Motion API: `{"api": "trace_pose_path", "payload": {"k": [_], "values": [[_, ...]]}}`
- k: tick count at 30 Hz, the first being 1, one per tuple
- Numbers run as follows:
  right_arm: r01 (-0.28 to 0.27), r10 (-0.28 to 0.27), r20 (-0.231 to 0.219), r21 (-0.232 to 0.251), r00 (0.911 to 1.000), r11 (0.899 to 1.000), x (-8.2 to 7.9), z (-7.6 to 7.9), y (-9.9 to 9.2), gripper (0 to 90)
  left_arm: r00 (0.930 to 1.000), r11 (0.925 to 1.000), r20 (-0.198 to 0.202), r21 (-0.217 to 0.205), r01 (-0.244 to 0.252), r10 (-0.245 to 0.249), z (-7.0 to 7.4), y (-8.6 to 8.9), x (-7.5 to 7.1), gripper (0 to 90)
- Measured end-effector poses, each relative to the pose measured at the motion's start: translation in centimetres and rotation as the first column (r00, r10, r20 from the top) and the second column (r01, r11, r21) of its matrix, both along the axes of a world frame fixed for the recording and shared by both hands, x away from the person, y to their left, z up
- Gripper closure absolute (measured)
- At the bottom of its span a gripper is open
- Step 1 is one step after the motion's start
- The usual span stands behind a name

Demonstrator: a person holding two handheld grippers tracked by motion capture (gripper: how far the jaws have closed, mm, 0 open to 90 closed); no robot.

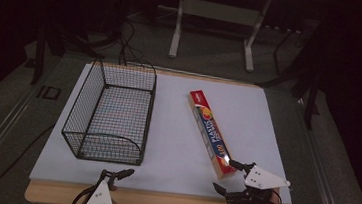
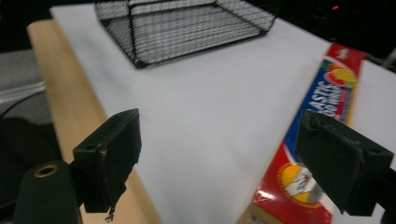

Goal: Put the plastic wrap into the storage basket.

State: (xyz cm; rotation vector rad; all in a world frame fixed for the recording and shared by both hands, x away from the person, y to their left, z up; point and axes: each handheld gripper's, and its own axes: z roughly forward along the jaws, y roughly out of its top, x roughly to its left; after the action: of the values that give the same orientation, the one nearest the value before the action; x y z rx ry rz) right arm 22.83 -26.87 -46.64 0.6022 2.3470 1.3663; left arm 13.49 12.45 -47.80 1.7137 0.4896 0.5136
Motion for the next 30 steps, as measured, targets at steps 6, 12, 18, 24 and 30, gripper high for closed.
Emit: {"api": "trace_pose_path", "payload": {"k": [6,12,18,24,30], "values": [[-0.084,0.085,0.019,-0.054,0.9962,0.995,-0.6,-0.2,0.8,16.1,0.9999,0.9999,-0.001,0.002,0.011,-0.011,0.0,-0.1,0.2,0.0],[-0.059,0.060,0.013,-0.037,0.9981,0.998,-1.2,0.9,1.2,16.0,0.9998,0.9997,0.005,-0.012,0.019,-0.019,0.1,-0.2,0.2,0.0],[-0.032,0.036,0.086,-0.044,0.9957,0.999,-1.5,2.6,1.7,15.2,0.9998,0.9997,0.013,-0.018,0.016,-0.016,0.1,-0.3,0.2,0.0],[-0.006,0.007,0.099,-0.013,0.9950,1.000,-0.5,4.0,1.8,15.2,0.9996,0.9995,0.001,-0.015,0.029,-0.029,0.2,-0.3,0.1,0.0],[0.014,-0.013,0.137,-0.006,0.9905,1.000,0.8,5.9,2.5,15.4,0.9997,0.9995,0.007,-0.020,0.025,-0.025,0.2,-0.3,0.1,0.0]]}}
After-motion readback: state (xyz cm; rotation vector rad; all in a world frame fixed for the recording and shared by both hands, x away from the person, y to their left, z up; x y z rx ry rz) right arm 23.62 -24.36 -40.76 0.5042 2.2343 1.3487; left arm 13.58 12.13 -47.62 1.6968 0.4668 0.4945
